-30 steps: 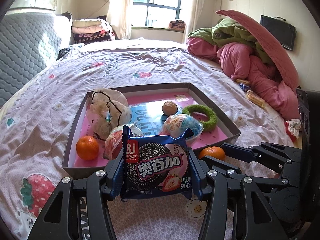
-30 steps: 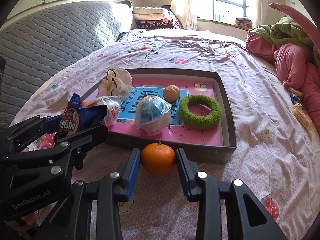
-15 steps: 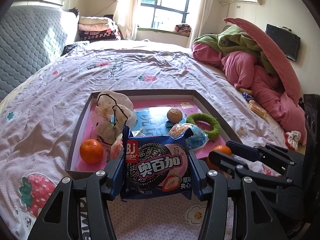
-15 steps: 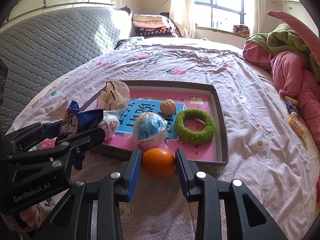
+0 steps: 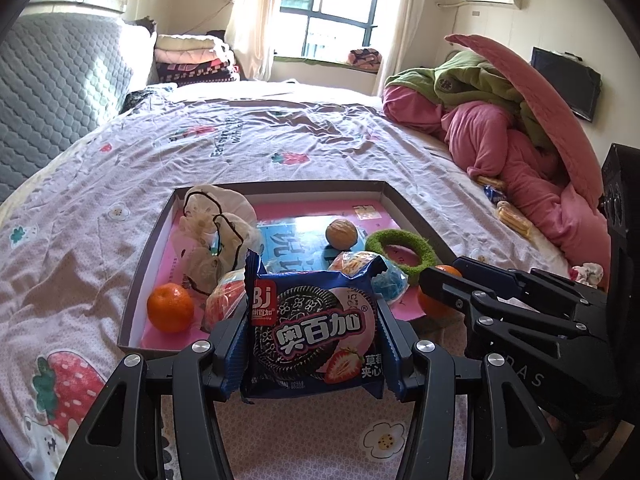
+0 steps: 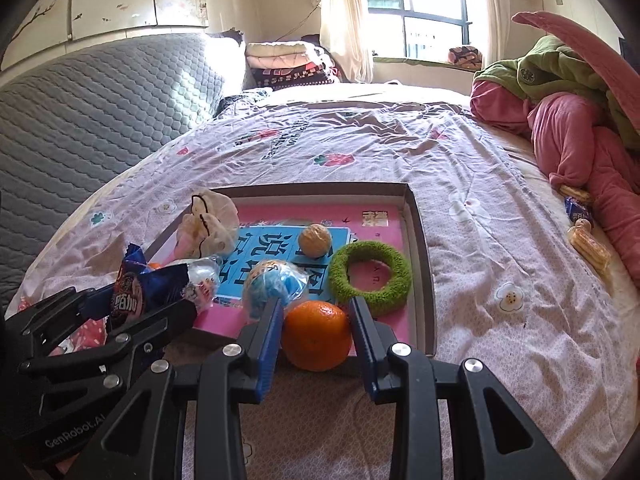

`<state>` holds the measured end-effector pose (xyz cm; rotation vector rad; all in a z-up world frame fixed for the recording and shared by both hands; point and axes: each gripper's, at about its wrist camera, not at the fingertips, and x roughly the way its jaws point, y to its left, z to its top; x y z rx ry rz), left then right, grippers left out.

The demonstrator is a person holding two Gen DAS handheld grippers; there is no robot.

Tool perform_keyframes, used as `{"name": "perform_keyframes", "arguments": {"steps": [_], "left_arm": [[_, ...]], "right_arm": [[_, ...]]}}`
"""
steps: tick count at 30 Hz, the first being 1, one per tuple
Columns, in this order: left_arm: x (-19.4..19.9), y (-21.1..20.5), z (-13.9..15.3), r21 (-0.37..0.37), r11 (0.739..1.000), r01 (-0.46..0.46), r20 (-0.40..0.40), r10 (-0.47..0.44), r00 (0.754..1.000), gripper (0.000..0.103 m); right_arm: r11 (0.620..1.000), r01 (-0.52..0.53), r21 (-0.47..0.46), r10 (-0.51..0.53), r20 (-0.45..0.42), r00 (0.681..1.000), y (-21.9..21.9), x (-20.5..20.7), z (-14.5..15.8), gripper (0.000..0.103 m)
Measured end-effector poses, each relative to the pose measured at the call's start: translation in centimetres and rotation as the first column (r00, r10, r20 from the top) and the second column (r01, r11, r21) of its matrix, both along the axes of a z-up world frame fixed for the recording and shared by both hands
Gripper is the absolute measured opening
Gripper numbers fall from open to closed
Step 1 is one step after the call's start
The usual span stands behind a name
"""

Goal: Organize objects
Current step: 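Carry the cookie pack over the tray with the left tool while the right tool carries the orange there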

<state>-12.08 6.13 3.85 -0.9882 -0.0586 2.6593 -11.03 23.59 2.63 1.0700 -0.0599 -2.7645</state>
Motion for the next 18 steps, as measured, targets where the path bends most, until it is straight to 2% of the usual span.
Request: {"name": "perform_keyframes", "arguments": {"steps": [18], "left_arm": [[-1.3,0.9,0.8,-0.025,0.999,-0.042,-0.053,0.041,0.998,0.056]], "right_arm": [[0.999,0.033,-0.003,-0.033,-0.021,0.999,1.1,-1.7,0.9,0.035]]}}
